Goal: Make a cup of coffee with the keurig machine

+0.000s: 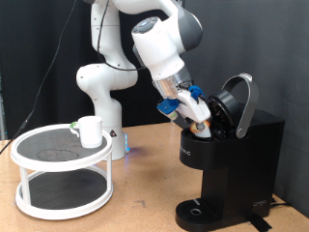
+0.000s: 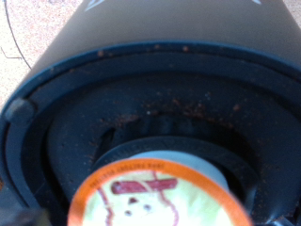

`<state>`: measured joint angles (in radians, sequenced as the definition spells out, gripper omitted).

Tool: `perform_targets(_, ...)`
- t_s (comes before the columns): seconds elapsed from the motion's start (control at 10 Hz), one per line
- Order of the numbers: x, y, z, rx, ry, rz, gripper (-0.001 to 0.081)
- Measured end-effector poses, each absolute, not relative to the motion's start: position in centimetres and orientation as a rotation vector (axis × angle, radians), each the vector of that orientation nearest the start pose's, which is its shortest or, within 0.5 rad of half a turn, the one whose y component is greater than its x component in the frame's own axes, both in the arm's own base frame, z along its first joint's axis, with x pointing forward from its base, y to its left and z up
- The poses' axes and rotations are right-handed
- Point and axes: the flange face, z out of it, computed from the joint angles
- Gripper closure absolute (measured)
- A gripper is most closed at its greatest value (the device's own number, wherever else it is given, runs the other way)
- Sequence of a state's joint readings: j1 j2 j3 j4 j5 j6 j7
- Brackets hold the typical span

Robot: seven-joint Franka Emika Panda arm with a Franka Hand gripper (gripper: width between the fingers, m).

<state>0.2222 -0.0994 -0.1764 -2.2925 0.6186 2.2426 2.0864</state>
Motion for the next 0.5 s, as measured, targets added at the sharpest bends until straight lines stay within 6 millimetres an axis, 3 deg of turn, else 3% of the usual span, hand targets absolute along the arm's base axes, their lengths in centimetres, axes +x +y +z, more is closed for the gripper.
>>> perform_targets(0.1, 50.6, 3.93, 40.01, -0.984, 2.617, 0.606, 0.0179)
perform_targets(0.2, 50.62, 3.94, 40.02, -0.978, 2.615, 0.61, 0.0105)
perform_targets(0.5, 50.29, 4.22, 40.38, -1.023, 2.567, 0.668, 0.0078)
